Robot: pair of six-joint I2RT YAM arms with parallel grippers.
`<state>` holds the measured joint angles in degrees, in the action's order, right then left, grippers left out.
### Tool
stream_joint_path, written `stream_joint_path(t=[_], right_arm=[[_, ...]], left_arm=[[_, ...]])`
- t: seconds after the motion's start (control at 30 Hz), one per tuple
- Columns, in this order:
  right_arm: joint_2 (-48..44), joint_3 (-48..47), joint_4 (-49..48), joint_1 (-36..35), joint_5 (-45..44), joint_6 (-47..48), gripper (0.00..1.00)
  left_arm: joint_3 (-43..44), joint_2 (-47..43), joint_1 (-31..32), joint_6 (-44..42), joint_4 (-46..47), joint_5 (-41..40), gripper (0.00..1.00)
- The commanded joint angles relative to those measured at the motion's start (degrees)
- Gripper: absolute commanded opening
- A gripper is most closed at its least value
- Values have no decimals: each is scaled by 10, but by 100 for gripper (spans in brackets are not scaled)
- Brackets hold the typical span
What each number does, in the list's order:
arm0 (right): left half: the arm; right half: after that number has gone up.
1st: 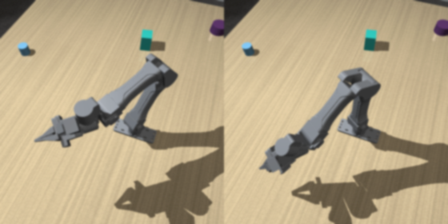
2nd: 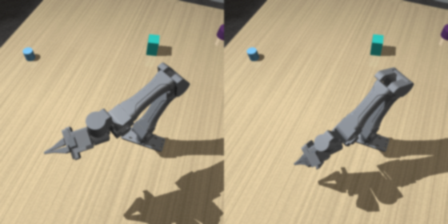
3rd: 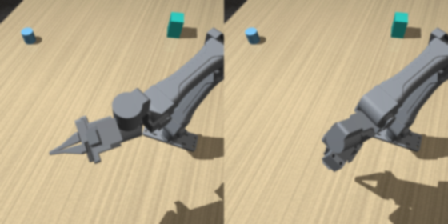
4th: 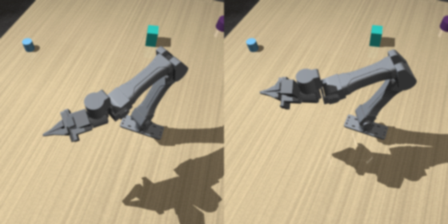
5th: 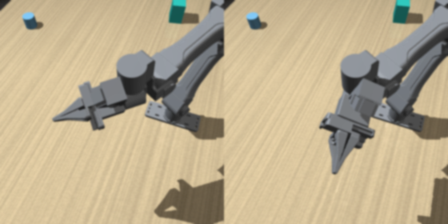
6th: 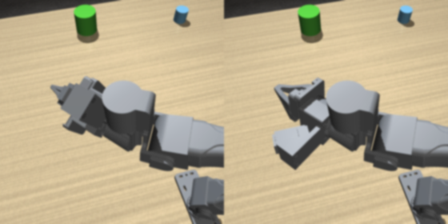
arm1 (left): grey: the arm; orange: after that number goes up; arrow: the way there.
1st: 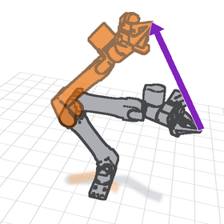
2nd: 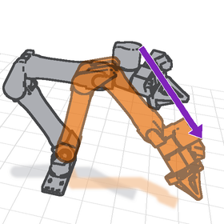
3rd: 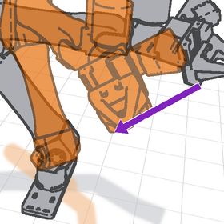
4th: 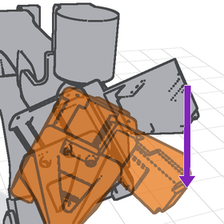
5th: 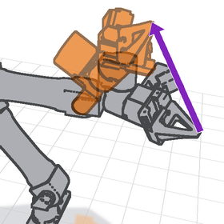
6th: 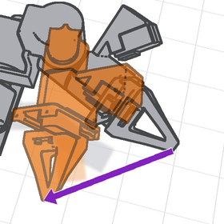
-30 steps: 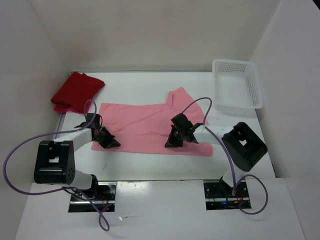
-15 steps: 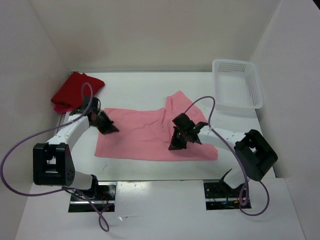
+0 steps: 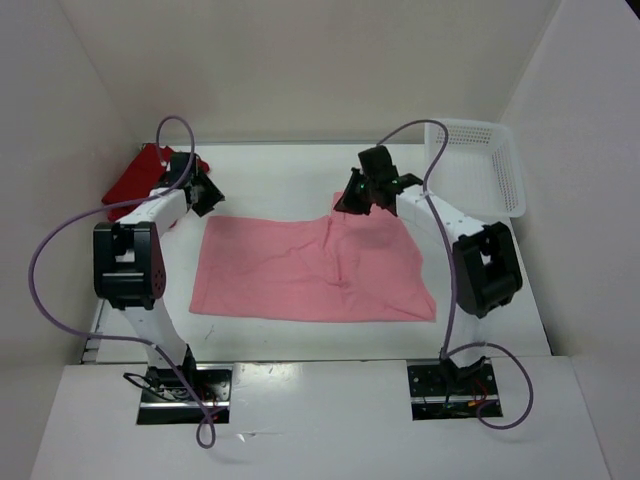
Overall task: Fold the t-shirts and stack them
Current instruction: Grab one side of the 2/3 rectangular tshirt with both arms
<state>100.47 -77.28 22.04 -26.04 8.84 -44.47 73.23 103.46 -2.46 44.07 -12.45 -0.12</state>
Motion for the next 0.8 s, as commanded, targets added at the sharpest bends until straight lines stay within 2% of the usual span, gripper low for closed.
stream_joint_path(t=[0.0, 0.33, 0.43, 0.57, 0.63, 0.77], right_arm=[[49, -98, 21, 34, -6, 56, 11], [204, -274, 33, 120, -27, 109, 18], [288, -368, 65, 120, -57, 133, 22], [372, -488, 107, 120, -68, 146, 35], [417, -530, 125, 120, -91, 151, 38], [502, -687, 199, 120, -109, 156, 42]], left_arm=[[47, 45, -7, -36, 4, -61, 51], [47, 97, -12, -63, -3, -122, 50], [47, 110, -12, -74, -3, -130, 50], [60, 121, -12, -74, -9, -137, 50], [66, 121, -12, -80, -14, -137, 50], [71, 127, -12, -85, -21, -137, 50]])
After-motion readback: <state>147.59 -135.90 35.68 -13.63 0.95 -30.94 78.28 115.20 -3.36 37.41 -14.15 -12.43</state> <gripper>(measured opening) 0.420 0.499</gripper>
